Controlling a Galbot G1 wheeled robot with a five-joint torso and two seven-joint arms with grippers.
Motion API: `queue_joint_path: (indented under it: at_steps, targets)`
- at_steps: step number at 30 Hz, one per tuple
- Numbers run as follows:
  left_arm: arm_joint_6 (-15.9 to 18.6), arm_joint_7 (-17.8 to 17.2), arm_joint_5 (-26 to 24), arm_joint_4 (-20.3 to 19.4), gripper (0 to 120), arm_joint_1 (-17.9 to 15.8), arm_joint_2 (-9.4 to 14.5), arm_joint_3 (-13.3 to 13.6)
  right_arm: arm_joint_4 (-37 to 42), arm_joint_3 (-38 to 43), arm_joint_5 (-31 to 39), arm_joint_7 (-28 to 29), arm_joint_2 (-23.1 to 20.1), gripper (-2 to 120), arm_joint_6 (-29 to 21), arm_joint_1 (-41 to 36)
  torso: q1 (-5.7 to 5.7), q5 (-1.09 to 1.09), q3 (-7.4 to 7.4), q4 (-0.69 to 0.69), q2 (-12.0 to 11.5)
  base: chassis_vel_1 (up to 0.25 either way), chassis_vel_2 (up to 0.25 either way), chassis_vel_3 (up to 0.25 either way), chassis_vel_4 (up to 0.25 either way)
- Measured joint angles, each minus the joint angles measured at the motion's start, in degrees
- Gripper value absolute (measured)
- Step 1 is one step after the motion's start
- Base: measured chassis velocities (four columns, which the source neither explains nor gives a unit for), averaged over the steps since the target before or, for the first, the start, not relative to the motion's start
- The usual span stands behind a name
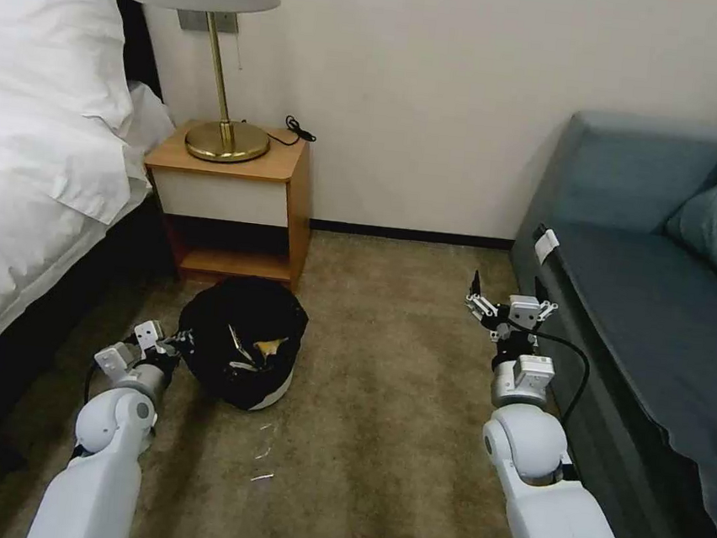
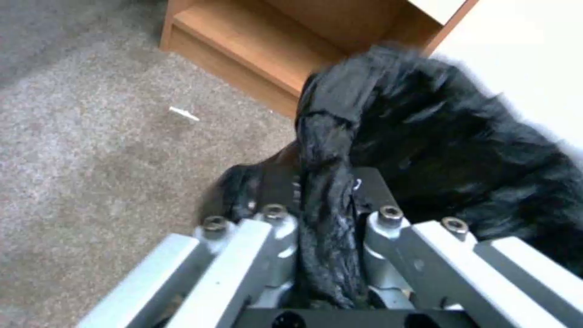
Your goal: Pick up the trash bin, then pick up the garbage on the floor and place it into the trash bin.
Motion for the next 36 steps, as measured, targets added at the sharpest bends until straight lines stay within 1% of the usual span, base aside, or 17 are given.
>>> queue_joint_path:
  at_steps: [2, 4, 5, 8, 9, 13, 15, 18, 20, 21, 22, 26, 27, 29, 31, 33, 36]
  targets:
    - [0.0, 0.0, 0.1, -0.3, 25, 0.0, 0.0, 0.0, 0.0, -0.1, 0.0, 0.0, 0.0, 100, 0.0, 0.0, 0.00, -0.01, 0.00, 0.00, 0.0, 0.000, 0.000, 0.000, 0.000]
    - [0.0, -0.1, 0.2, -1.0, 36, 0.0, 0.3, -0.2, 0.1, -0.1, -0.1, -0.1, 0.1, 100, 0.0, 0.0, 0.00, 0.00, 0.00, 0.00, 0.0, 0.000, 0.000, 0.000, 0.000]
    - [0.0, -0.1, 0.2, -1.0, 36, 0.0, 0.3, -0.2, 0.1, -0.1, -0.1, -0.1, 0.1, 100, 0.0, 0.0, 0.00, 0.00, 0.00, 0.00, 0.0, 0.000, 0.000, 0.000, 0.000]
    - [0.1, -0.2, 0.4, -1.7, 50, 0.2, 0.6, -0.5, 0.1, 0.0, -0.1, -0.1, 0.0, 100, 0.0, 0.1, 0.00, 0.00, 0.00, 0.00, 0.0, 0.000, 0.000, 0.000, 0.000]
    - [0.1, -0.2, 0.4, -1.7, 50, 0.2, 0.6, -0.5, 0.1, 0.0, -0.1, -0.1, 0.0, 100, 0.0, 0.1, 0.00, 0.00, 0.00, 0.00, 0.0, 0.000, 0.000, 0.000, 0.000]
    - [0.3, -0.3, 0.5, -2.8, 65, 0.7, 0.6, -0.6, 0.2, 0.0, 0.0, -0.1, -0.1, 100, 0.0, 0.2, 0.00, 0.00, 0.00, 0.00, 0.0, 0.000, 0.000, 0.000, 0.000]
    - [0.4, -0.5, 1.0, -4.2, 77, 1.2, 0.4, -0.8, 0.2, 0.0, 0.1, -0.1, -0.1, 100, 0.0, 0.4, 0.00, -0.01, 0.00, 0.00, 0.0, 0.000, 0.000, 0.000, 0.000]
    - [0.7, -0.8, 1.2, -5.4, 81, 1.7, 0.3, -0.9, 0.2, 0.0, 0.1, -0.1, -0.1, 100, 0.0, 0.5, 0.00, -0.01, 0.00, 0.00, 0.0, 0.000, 0.000, 0.000, 0.000]
    - [1.1, -1.5, 2.5, -8.9, 95, 2.9, 0.3, -1.4, 0.2, 0.3, 0.2, -0.1, 0.0, 100, 0.0, 0.6, 0.00, -0.01, 0.00, 0.00, 0.0, 0.000, 0.000, 0.000, 0.000]
    - [1.1, -1.5, 2.5, -8.9, 95, 2.9, 0.3, -1.4, 0.2, 0.3, 0.2, -0.1, 0.0, 100, 0.0, 0.6, 0.00, -0.01, 0.00, 0.00, 0.0, 0.000, 0.000, 0.000, 0.000]
    - [0.4, -1.3, 5.1, -10.9, 98, 3.6, 0.4, -1.8, 0.2, 0.6, 0.3, 0.0, 0.2, 100, -0.3, 0.7, 0.00, 0.00, 0.00, 0.00, 0.0, 0.000, 0.000, 0.000, 0.000]
    - [-2.1, -0.6, 10.5, -14.1, 100, 4.4, 0.9, -2.3, 0.7, 1.5, 0.7, 0.6, 0.3, 100, -2.1, 0.1, 0.00, 0.00, 0.00, 0.01, 0.0, 0.000, 0.000, 0.000, 0.000]
    - [-2.1, -0.6, 10.5, -14.1, 100, 4.4, 0.9, -2.3, 0.7, 1.5, 0.7, 0.6, 0.3, 100, -2.1, 0.1, 0.00, 0.00, 0.00, 0.01, 0.0, 0.000, 0.000, 0.000, 0.000]
    - [-4.2, -0.5, 16.5, -15.9, 100, 4.4, 1.1, -2.5, 1.2, 3.2, 1.8, 0.6, 0.7, 100, -2.9, -0.8, 0.00, 0.00, 0.00, 0.00, 0.0, 0.000, 0.000, 0.000, 0.000]
    - [-4.6, -0.5, 17.9, -16.5, 100, 4.5, 1.1, -2.4, 1.3, 3.6, 2.8, 0.6, 0.8, 100, -2.9, -1.1, 0.00, -0.01, 0.00, 0.00, 0.0, 0.000, 0.000, 0.000, 0.000]
    - [-5.2, -0.7, 19.6, -19.4, 100, 5.1, 1.3, -1.5, 1.4, 4.5, 4.4, 2.3, 1.5, 100, -2.4, -1.6, 0.00, 0.00, 0.00, 0.00, 0.0, 0.000, 0.000, 0.000, 0.000]
    - [-6.3, -0.5, 21.5, -21.3, 100, 5.6, 1.3, -0.3, 0.7, 5.2, 4.4, 3.0, 2.0, 100, -0.4, -2.2, 0.00, -0.01, 0.00, 0.00, 0.0, 0.000, 0.000, 0.000, 0.000]
